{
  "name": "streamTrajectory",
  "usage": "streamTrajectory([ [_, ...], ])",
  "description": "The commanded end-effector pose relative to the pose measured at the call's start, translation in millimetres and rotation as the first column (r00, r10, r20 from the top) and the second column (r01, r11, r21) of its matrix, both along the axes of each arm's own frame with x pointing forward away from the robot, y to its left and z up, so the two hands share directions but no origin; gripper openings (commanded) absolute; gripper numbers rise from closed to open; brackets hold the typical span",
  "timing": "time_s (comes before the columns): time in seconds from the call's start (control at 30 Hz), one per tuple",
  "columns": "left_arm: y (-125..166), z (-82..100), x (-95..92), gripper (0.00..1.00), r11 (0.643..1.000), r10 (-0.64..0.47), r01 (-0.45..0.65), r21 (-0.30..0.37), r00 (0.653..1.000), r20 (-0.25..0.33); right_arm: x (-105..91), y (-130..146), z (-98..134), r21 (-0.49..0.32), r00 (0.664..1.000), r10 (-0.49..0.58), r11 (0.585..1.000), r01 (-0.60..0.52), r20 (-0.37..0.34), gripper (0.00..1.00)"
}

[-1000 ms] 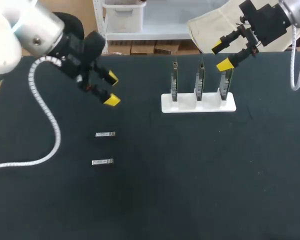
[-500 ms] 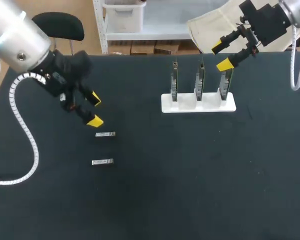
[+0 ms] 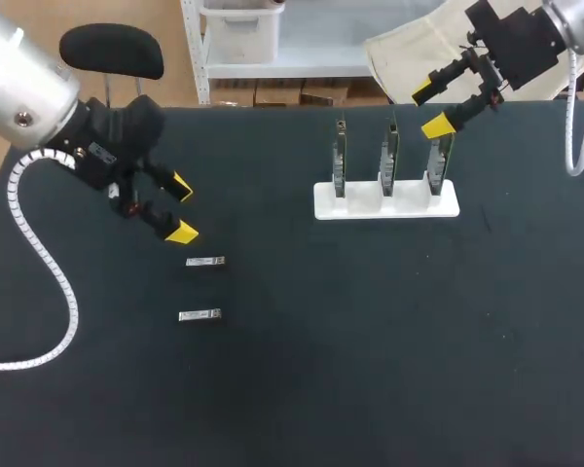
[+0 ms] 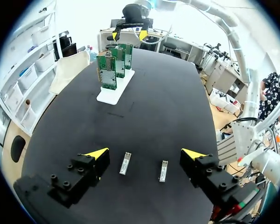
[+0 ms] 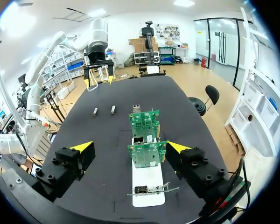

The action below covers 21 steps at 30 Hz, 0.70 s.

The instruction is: Pick up the optical module with the left hand, and insert it into the network port with the right hand.

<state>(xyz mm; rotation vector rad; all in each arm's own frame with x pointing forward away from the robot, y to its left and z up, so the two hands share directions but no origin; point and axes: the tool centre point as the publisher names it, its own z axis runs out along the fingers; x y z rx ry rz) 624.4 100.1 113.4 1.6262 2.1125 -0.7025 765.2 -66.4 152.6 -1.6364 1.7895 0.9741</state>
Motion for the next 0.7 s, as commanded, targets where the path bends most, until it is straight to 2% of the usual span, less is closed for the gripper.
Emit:
streamTrajectory([
  [0.03, 0.9, -0.4, -0.3, 1.0, 1.0, -0.001, 0.001, -0.002, 1.0, 0.002, 0.2, -0.3, -0.2, 0.002, 1.0, 0.001, 1.0, -0.001, 0.001, 1.0],
  [0.2, 0.5, -2.7, -0.6, 1.0, 1.0, -0.013, 0.013, 0.007, 1.0, 0.01, 0.2, -0.3, -0.2, 0.002, 1.0, 0.001, 1.0, -0.001, 0.001, 1.0],
  [0.3, 1.5, -10.7, -6.8, 1.0, 0.995, -0.036, 0.03, 0.097, 0.997, 0.063, 0.2, -0.3, -0.2, 0.002, 1.0, 0.001, 1.0, -0.001, 0.001, 1.0],
  [0.33, 2.2, -13.2, -9.4, 1.0, 0.995, -0.055, 0.048, 0.092, 0.996, 0.072, 0.2, -0.3, -0.2, 0.002, 1.0, 0.001, 1.0, -0.001, 0.001, 1.0],
  [0.4, 5.0, -19.7, -14.3, 1.0, 0.985, -0.063, 0.046, 0.165, 0.993, 0.097, 0.2, -0.3, -0.2, 0.002, 1.0, 0.001, 1.0, -0.001, 0.001, 1.0],
  [0.43, 6.7, -22.7, -16.4, 1.0, 0.986, -0.071, 0.054, 0.158, 0.992, 0.104, 0.2, -0.3, -0.2, 0.002, 1.0, 0.001, 1.0, -0.001, 0.001, 1.0],
  [0.53, 12.7, -32.8, -19.6, 1.0, 0.981, -0.062, 0.041, 0.19, 0.992, 0.106, 0.2, -0.3, -0.2, 0.002, 1.0, 0.001, 1.0, -0.001, 0.001, 1.0],
  [0.7, 15.6, -48.0, -19.9, 1.0, 0.961, -0.058, 0.039, 0.274, 0.996, 0.062, 0.2, -0.3, -0.2, 0.002, 1.0, 0.001, 1.0, -0.001, 0.001, 1.0],
])
